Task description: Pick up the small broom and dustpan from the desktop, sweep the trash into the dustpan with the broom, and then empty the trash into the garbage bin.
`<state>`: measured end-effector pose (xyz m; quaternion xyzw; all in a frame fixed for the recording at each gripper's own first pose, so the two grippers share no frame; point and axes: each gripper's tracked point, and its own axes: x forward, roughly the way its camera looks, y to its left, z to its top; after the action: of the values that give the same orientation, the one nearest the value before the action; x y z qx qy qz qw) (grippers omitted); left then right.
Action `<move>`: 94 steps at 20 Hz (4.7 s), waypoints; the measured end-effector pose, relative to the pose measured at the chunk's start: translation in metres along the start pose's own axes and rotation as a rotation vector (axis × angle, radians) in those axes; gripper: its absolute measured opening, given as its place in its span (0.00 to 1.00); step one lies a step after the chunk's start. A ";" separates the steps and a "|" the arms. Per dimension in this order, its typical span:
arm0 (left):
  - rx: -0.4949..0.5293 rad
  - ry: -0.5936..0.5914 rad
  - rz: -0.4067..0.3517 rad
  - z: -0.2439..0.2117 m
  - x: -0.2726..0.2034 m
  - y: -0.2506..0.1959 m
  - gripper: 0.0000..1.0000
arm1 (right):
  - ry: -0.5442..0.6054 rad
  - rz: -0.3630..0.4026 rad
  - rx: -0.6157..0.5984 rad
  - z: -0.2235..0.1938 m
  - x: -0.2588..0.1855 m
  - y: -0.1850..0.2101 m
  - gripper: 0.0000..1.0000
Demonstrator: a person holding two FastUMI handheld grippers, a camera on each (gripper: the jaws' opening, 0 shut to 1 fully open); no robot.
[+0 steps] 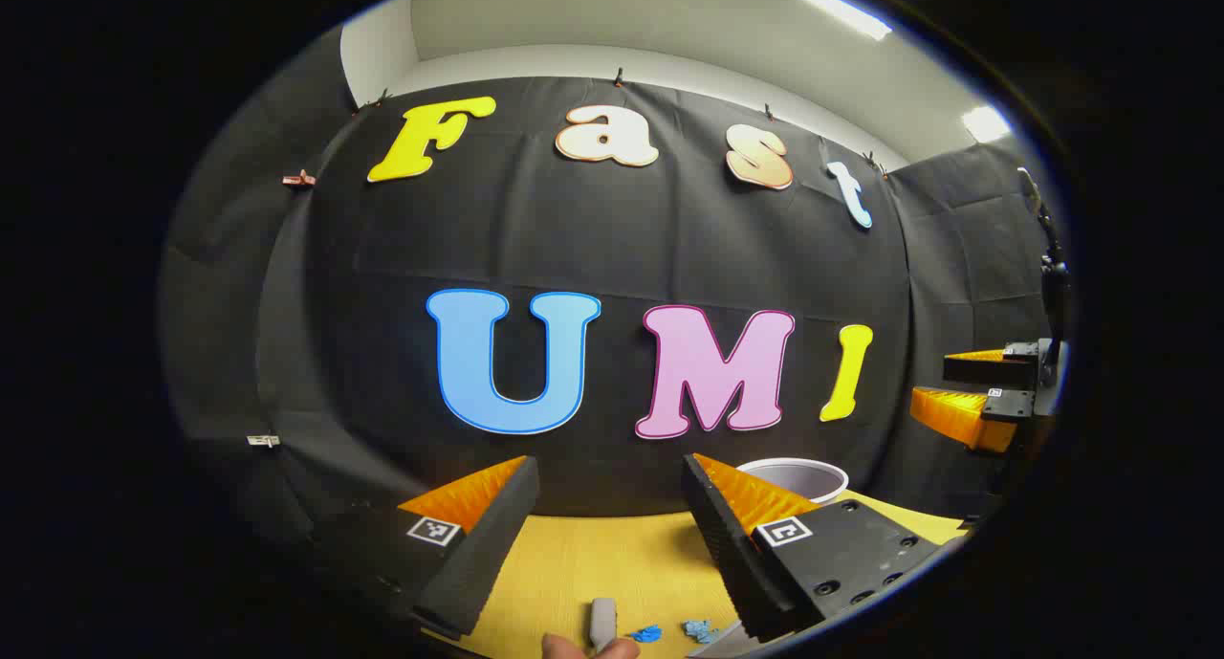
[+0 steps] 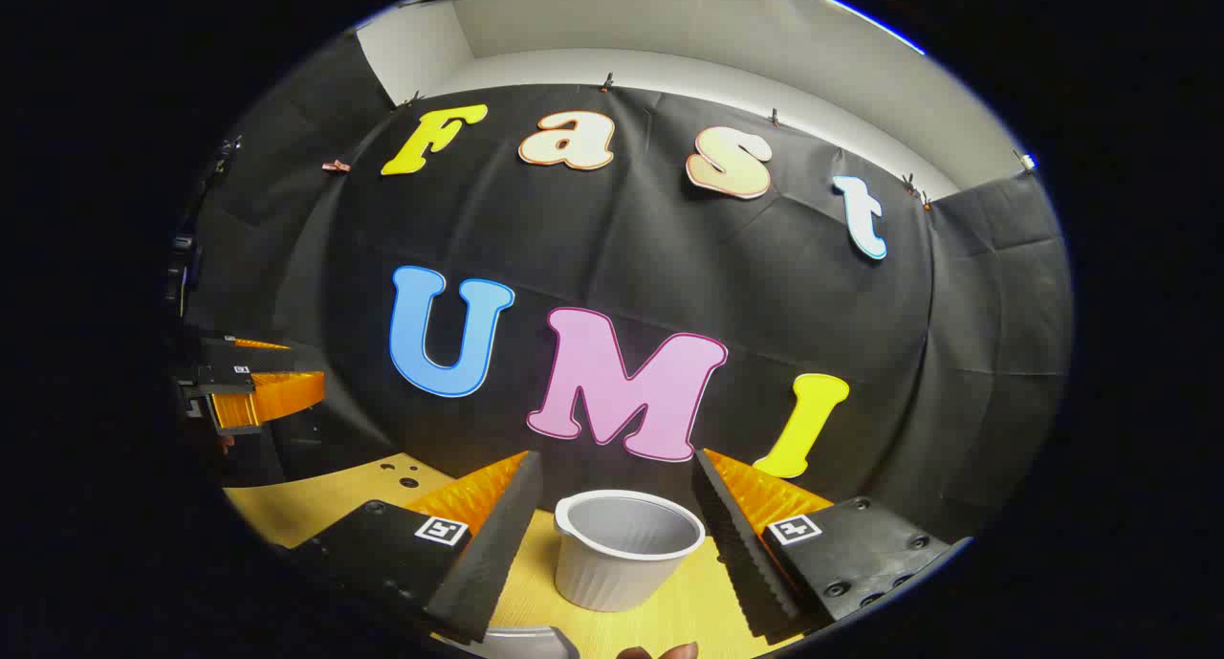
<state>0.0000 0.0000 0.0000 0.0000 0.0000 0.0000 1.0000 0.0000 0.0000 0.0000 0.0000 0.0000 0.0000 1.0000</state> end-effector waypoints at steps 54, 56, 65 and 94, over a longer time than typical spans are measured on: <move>0.085 0.086 0.036 -0.036 -0.027 0.005 0.96 | 1.149 0.546 -0.050 -0.431 -0.178 0.094 0.97; 0.089 0.095 0.057 -0.038 -0.031 0.010 0.96 | 1.172 0.554 -0.059 -0.445 -0.175 0.099 0.97; 0.088 0.137 0.121 -0.048 -0.040 0.019 0.96 | 1.237 0.567 -0.011 -0.467 -0.162 0.117 0.93; 0.052 1.011 -0.036 -0.391 -0.026 0.004 0.92 | 1.233 0.752 -0.090 -0.444 -0.165 0.112 0.37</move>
<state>-0.0262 0.0041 -0.3906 0.0249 0.4840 -0.0171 0.8746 -0.1653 0.1121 -0.4437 -0.0411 0.5640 0.3443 0.7495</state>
